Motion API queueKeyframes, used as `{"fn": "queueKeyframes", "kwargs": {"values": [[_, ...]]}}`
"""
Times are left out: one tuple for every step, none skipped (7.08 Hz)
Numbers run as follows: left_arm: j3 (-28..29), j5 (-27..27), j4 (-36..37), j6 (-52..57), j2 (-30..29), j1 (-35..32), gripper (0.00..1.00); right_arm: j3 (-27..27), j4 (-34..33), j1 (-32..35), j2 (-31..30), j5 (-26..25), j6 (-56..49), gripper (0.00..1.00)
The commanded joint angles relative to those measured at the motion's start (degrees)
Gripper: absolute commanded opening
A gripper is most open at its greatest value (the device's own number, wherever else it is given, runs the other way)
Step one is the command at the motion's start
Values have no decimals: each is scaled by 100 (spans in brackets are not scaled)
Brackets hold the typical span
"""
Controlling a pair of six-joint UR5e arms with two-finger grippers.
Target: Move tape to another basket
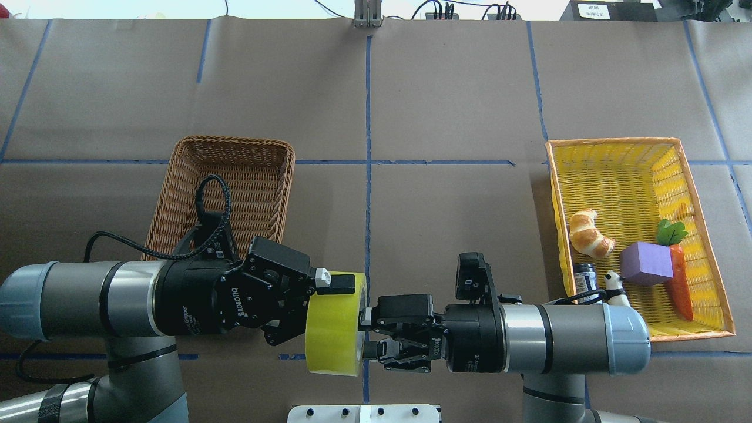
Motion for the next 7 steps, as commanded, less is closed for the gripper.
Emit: {"fn": "queueKeyframes", "kwargs": {"values": [[-30,-3,0,-1,6,0,2,8,7,-5,0,-2,0,100],[-65,-38,9,16,58,0,2,8,7,-5,0,-2,0,100],[-100,-64,-9,25,128,-87,2,8,7,-5,-9,-2,-8,100],[-83,-369,-18,51,181,-401,2,8,7,4,-9,-2,-61,100],[-100,-790,43,34,330,-821,2,8,7,13,-26,-2,-105,100],[-57,-986,79,34,462,-1113,2,8,7,39,-53,-2,-236,100],[4,-1162,157,34,541,-1325,2,8,-2,74,-88,-28,-446,100]]}}
